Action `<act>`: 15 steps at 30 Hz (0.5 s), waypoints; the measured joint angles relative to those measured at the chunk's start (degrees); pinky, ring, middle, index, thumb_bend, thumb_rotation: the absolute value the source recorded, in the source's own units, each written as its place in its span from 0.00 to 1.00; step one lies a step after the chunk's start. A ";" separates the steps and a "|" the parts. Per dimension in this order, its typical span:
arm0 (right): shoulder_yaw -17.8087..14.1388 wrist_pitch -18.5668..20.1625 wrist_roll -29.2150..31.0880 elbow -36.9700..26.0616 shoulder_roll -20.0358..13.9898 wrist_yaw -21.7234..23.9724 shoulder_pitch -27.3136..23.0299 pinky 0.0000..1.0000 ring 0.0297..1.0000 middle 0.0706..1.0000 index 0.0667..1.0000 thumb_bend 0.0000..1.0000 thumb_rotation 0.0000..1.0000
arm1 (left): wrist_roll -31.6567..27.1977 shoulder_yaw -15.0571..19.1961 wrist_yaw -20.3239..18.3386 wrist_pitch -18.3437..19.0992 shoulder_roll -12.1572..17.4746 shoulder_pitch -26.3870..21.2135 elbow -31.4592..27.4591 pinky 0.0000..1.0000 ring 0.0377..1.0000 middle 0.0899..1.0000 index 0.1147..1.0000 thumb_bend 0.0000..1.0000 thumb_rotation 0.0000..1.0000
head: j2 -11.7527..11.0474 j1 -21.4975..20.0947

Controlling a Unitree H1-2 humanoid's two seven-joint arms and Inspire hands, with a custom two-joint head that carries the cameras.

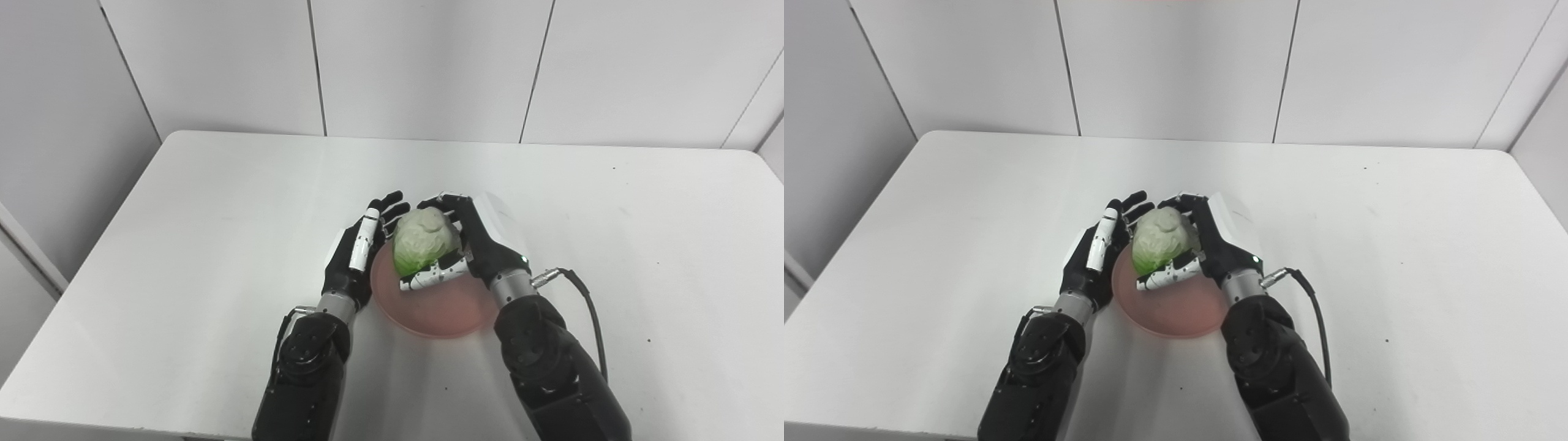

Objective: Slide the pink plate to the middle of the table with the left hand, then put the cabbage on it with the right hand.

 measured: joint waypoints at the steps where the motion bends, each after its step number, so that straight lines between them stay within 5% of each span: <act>1: 0.06 0.00 -0.13 0.55 0.03 0.00 -0.01 0.24 0.32 0.42 0.52 0.51 0.00 | -0.10 0.00 0.00 0.10 0.00 0.00 -0.05 0.83 0.85 0.84 0.80 0.41 1.00 | 0.00 0.00; 15: 0.45 -0.27 -0.56 4.45 -0.29 -0.32 0.96 0.25 0.32 0.42 0.52 0.51 0.00 | 0.10 -0.32 -0.52 1.16 0.94 0.06 -0.74 0.84 0.85 0.85 0.83 0.43 1.00 | 1.14 -2.55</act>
